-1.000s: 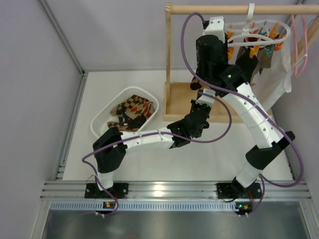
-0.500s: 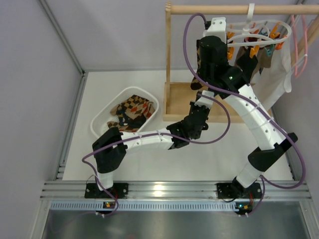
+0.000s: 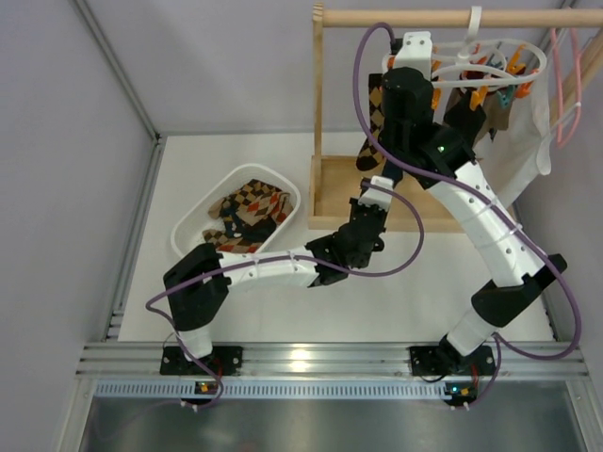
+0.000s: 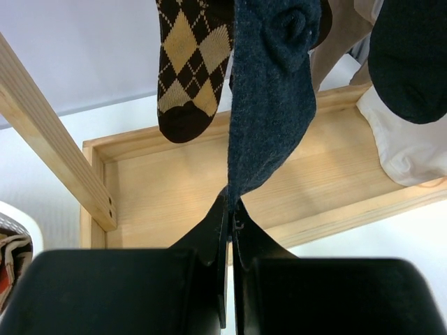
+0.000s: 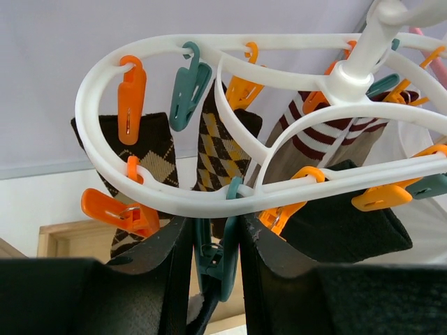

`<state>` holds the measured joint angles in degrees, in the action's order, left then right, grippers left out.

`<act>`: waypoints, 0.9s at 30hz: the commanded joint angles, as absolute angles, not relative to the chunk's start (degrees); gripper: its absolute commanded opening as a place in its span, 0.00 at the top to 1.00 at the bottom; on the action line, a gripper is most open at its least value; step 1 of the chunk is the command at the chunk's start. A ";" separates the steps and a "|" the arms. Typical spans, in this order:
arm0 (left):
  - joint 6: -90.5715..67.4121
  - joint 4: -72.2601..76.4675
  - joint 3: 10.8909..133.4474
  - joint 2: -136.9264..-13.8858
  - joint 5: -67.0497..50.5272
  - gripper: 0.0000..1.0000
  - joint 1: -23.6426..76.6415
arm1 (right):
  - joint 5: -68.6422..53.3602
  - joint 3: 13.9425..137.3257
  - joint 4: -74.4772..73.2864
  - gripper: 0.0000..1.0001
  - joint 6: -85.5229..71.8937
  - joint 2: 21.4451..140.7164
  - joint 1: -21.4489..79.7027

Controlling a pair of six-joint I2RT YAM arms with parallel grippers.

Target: Remove the socks clipped to the hanger

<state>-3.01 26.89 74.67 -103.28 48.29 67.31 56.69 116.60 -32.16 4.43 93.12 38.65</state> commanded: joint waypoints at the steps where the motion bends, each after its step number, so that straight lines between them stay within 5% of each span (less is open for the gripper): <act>1: -5.79 29.88 72.87 -99.93 47.29 1.00 67.68 | 54.41 116.37 -29.09 1.00 2.90 90.00 37.97; 12: -11.42 29.80 61.80 -93.35 50.01 1.00 68.29 | 50.72 114.35 -29.62 1.00 0.35 88.25 37.09; 14: -11.43 29.62 59.69 -89.75 50.88 1.00 68.29 | 49.49 112.33 -28.74 0.86 0.35 86.76 37.09; 15: -11.16 29.45 57.24 -88.26 51.24 1.00 68.29 | 48.53 111.45 -28.65 0.71 0.26 86.40 37.09; 18: -11.95 26.29 54.41 -82.37 53.25 1.00 68.29 | 47.46 110.74 -28.74 0.70 -1.41 84.99 37.09; 23: -12.57 14.27 54.05 -75.16 57.04 1.00 68.20 | 44.74 108.55 -29.53 0.37 -2.28 81.49 37.18; 27: -14.15 7.66 53.61 -70.06 59.41 1.00 68.03 | 41.93 104.43 -30.14 0.32 -3.25 77.53 37.27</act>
<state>-12.16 14.79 54.15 -73.58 55.94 68.05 44.97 106.26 -31.00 -1.72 81.82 37.34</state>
